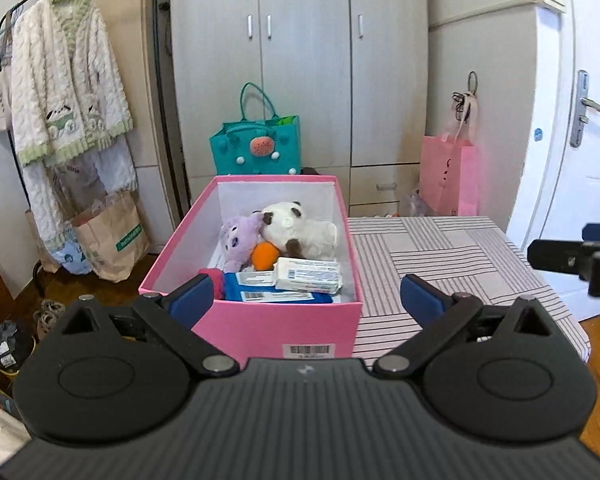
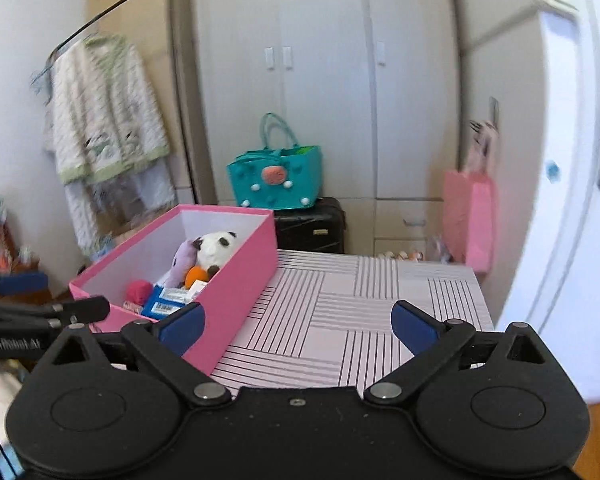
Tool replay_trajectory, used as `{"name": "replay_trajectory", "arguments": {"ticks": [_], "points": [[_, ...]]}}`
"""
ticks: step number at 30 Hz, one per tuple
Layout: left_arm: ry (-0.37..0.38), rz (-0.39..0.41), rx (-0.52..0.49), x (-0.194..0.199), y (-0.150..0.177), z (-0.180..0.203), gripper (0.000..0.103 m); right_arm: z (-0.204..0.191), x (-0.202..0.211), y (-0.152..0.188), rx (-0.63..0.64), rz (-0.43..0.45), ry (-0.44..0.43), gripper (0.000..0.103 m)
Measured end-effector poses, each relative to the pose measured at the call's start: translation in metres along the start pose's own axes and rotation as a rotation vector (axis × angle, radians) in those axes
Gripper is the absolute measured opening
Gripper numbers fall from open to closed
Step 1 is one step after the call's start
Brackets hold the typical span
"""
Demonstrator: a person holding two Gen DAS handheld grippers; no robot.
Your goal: Organize soft objects
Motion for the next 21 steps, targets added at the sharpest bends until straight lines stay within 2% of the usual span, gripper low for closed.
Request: {"name": "replay_trajectory", "arguments": {"ticks": [3, 7, 13, 21], "points": [[0.015, 0.004, 0.004, 0.002, 0.004, 0.007, 0.101, 0.002, 0.006, 0.004, 0.008, 0.002, 0.021, 0.101], [0.004, 0.0, -0.005, 0.002, 0.012, 0.012, 0.101, 0.007, 0.011, 0.008, 0.045, 0.019, 0.091, 0.101], [-0.002, -0.019, 0.007, 0.002, 0.023, 0.016, 0.101, 0.012, 0.018, 0.017, 0.06, 0.013, 0.127, 0.101], [-0.011, -0.001, -0.011, 0.01, 0.026, 0.022, 0.101, 0.013, 0.029, 0.021, 0.093, 0.029, 0.168, 0.101]]}}
Point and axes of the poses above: each gripper's, at about its wrist camera, not at the fingertips, and x roughly against the way its jaws point, z to its right, y to its underside, the point moved 8 cm from there along -x, roughly the way its jaws point, and after that the axes turned 9 degrees about z, right-handed, at the moved point
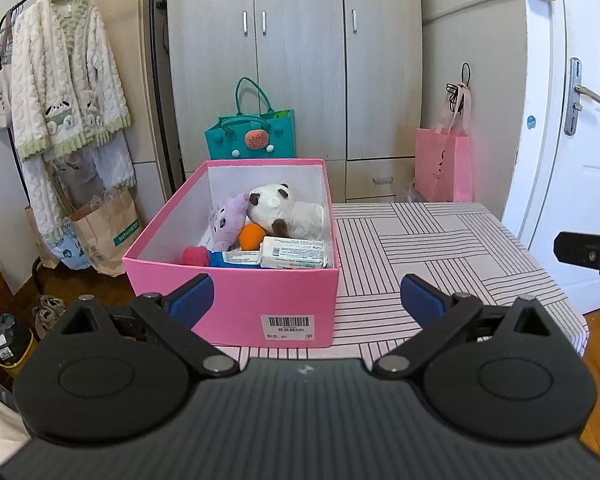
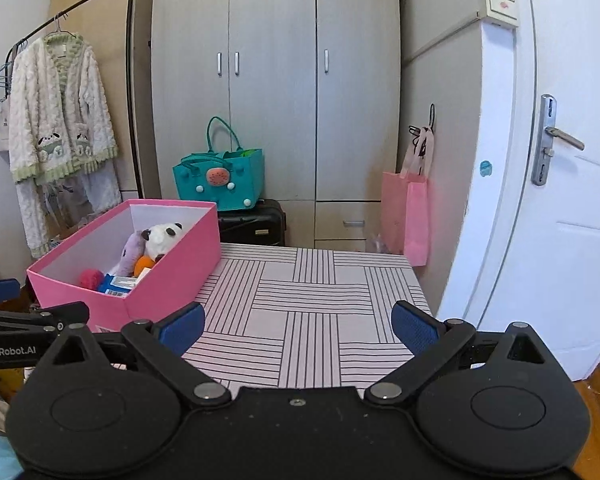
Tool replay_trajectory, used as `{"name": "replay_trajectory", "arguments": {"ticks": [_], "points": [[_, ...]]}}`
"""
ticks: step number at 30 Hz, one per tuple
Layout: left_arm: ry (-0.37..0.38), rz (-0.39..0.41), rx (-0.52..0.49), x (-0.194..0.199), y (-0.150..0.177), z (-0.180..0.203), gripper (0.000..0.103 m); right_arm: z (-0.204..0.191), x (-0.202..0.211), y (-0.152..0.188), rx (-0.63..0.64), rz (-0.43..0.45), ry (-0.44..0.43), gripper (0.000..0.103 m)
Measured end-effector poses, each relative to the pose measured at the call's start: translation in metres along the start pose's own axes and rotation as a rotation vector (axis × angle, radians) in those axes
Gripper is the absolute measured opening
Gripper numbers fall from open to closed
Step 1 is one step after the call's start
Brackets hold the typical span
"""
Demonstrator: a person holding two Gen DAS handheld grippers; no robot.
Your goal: Organize soft objects
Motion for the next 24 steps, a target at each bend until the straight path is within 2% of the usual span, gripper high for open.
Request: {"name": "replay_trajectory", "arguments": {"ticks": [15, 19, 24], "points": [[-0.016, 0.02, -0.002, 0.005, 0.002, -0.003, 0.101, 0.001, 0.006, 0.005, 0.009, 0.011, 0.024, 0.101], [-0.042, 0.03, 0.004, 0.005, 0.001, -0.008, 0.101, 0.0, 0.006, 0.004, 0.015, 0.025, 0.038, 0.101], [-0.033, 0.031, 0.011, 0.004, 0.001, -0.011, 0.101, -0.003, 0.013, -0.001, 0.014, 0.054, 0.03, 0.101]]}}
Point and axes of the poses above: each gripper's, at about its wrist camera, not at the fingertips, and x roughly against the way its jaws point, z to its right, y to its underside, the point moved 8 cm from there along -x, roughly the way its jaws point, and after that the axes turned 9 degrees about z, right-handed, at the moved point
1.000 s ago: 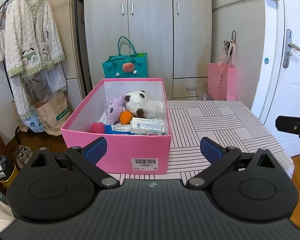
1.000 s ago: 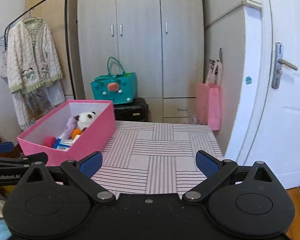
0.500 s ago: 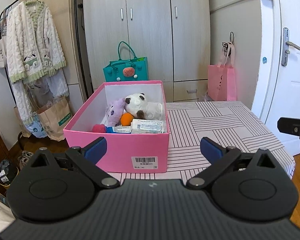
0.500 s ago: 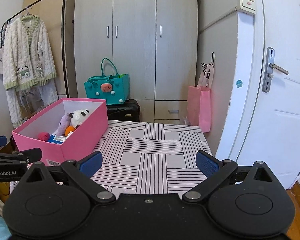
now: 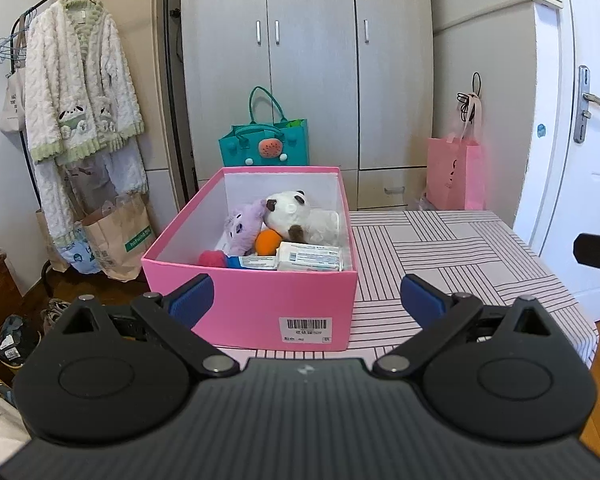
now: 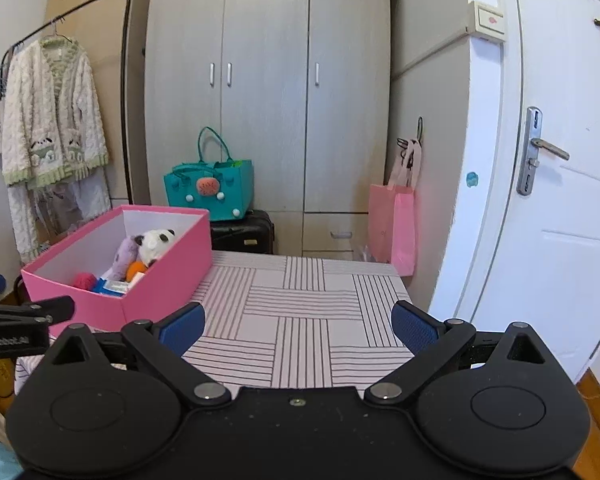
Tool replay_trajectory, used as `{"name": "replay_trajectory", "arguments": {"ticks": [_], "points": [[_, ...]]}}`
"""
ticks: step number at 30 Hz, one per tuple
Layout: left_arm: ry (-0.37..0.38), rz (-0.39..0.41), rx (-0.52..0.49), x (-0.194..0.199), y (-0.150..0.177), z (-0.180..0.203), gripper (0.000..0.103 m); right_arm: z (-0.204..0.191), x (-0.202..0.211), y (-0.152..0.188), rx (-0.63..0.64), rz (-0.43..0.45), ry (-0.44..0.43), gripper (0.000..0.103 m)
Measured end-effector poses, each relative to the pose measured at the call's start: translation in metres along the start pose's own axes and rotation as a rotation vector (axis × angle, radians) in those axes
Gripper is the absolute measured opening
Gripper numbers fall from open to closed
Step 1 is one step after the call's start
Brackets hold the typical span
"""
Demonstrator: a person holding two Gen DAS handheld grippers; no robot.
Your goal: Organize soft objects
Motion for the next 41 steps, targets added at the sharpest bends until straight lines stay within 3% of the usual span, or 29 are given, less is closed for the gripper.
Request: {"name": "replay_trajectory", "arguments": {"ticks": [41], "points": [[-0.014, 0.016, -0.045, 0.003, 0.002, 0.003, 0.101, 0.001, -0.013, 0.012, 0.002, -0.041, 0.027, 0.101]]}}
Point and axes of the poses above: each gripper's, at about its wrist camera, not at the fingertips, and x roughly against the way its jaws point, z to its right, y to its underside, the point moved 8 cm from there along -x, roughly the way its jaws point, and after that the axes turned 9 degrees about z, right-handed, at the moved point
